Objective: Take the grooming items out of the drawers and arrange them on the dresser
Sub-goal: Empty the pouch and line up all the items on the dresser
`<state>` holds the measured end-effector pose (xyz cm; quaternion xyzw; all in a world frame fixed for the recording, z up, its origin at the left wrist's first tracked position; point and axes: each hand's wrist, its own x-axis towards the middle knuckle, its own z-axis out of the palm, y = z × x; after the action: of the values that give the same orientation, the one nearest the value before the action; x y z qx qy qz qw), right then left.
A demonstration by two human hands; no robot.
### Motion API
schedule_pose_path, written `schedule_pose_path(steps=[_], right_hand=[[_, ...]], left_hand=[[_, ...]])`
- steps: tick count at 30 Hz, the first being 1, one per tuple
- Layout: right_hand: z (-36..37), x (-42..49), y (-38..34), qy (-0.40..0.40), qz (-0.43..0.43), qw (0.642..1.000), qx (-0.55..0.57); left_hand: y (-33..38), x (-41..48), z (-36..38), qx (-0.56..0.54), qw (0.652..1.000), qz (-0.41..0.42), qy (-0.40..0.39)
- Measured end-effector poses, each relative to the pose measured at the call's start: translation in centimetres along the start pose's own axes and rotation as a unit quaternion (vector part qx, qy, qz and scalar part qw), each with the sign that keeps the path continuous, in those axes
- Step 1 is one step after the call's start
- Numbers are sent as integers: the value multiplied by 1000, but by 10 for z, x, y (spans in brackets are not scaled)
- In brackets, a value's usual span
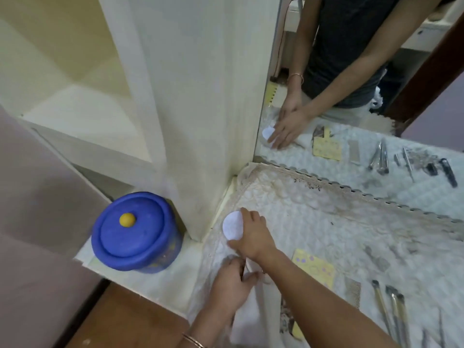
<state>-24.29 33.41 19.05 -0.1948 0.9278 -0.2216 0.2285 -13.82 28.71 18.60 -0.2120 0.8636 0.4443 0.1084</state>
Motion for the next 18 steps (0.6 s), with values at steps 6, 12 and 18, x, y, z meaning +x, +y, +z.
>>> schedule_pose_path(steps=[6,12,18], right_hand=[[-32,-20,2,117,15,972,202],[-79,-68,17,65,71,941,324],[-94,-124,66,73,98,940,317]], left_hand=[[3,14,-26,-181,976,-13,116],[46,24,-31,-201,964,173,3],[64,15,-2,-425,878,48,-215]])
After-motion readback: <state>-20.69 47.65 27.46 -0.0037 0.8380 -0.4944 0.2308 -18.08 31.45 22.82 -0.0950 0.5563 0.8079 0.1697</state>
